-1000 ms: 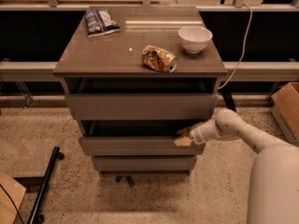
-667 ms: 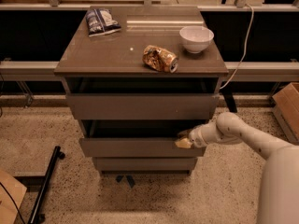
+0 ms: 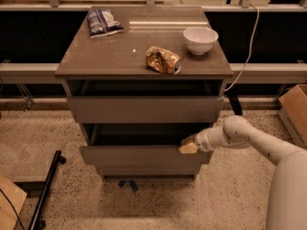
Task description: Open middle drawer
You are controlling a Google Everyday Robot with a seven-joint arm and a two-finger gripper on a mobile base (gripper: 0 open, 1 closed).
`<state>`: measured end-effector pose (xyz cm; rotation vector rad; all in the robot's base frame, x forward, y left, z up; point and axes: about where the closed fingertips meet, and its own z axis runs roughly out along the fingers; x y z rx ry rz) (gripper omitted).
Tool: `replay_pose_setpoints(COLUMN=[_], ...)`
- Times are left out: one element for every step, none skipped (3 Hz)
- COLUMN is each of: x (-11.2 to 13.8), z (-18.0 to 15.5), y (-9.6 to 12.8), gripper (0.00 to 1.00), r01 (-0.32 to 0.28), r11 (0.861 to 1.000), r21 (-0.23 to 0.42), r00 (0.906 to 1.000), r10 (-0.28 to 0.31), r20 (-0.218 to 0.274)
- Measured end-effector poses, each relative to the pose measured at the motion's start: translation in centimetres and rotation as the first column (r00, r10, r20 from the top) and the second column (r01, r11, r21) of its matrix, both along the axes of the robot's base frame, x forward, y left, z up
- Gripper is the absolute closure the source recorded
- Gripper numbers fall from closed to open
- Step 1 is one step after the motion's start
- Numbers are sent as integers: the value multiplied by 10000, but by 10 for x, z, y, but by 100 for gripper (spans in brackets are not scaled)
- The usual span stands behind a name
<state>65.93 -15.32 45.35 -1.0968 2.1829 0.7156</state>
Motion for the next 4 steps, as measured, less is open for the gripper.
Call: replay_pose_setpoints(x=[-1,-2,-27,-36], z=[-2,-3,-8,-7], y=[3,3,-2,-6], gripper=[57,35,11,0], r01=[-38,-33,264,519], r11=[10000,10000,9995,9983], r21=[13,-4,-195,-272], r00=[10000,9999,9978,9956], r10=[38,33,-276,-538], r20=[-32,-106,-601,-769])
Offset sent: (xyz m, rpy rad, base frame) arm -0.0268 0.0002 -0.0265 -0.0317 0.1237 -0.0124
